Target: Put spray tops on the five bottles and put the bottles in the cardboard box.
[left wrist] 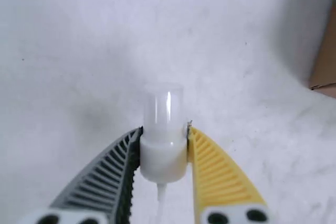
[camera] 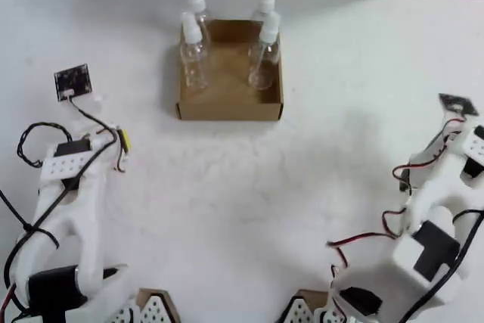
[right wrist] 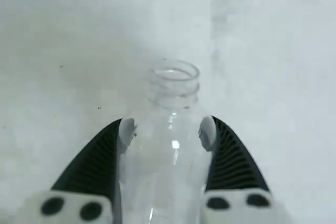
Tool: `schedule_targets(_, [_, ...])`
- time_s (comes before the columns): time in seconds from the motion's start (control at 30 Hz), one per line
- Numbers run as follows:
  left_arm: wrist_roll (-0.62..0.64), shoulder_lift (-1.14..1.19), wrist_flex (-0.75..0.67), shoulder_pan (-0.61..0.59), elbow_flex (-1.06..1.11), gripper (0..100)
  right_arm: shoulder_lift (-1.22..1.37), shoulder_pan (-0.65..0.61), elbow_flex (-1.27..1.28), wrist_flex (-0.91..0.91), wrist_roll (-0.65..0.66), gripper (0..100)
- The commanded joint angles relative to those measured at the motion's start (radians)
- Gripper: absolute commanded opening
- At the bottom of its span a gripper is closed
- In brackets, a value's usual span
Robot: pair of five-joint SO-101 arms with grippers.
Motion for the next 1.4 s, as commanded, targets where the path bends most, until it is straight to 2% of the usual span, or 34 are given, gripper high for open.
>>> schedule_targets(0.0, [-0.012, -0.048, -0.023, 0.03, -0.005, 2, -0.143, -0.048, -0.054, 0.107, -0.058, 1.9])
schedule_targets(0.17, [-0.012, -0.048, -0.023, 0.03, -0.005, 2, -0.298, -0.127, 0.074, 0.119, -0.11, 1.8])
schedule_targets(0.4, [-0.006, -0.051, -0.021, 0.03, -0.009, 2, -0.46, -0.274, 0.25, -0.048, -0.21, 2.0])
schedule_targets(0.6, [-0.006, -0.096, 0.035, 0.068, -0.06, 2, -0.479, -0.515, 0.264, -0.242, -0.221, 2.1])
schedule_targets(0.8, [-0.012, -0.275, 0.11, 0.127, -0.144, 2, -0.49, -0.737, 0.261, -0.423, -0.233, 1.9])
schedule_targets(0.97, [-0.012, -0.433, 0.106, 0.168, -0.238, 2, -0.544, -0.894, 0.265, -0.458, -0.437, 1.7])
schedule_targets(1.07, [-0.011, -0.496, 0.031, 0.183, -0.273, 2, -0.611, -0.938, 0.272, -0.469, -0.552, 1.7])
schedule_targets(1.2, [-0.006, -0.527, -0.098, 0.183, -0.296, 2, -0.742, -1.0, 0.373, -0.527, -0.568, 1.7])
schedule_targets(1.37, [-0.006, -0.527, -0.229, 0.208, -0.331, 2, -0.952, -1.053, 0.641, -0.788, -0.569, 1.7])
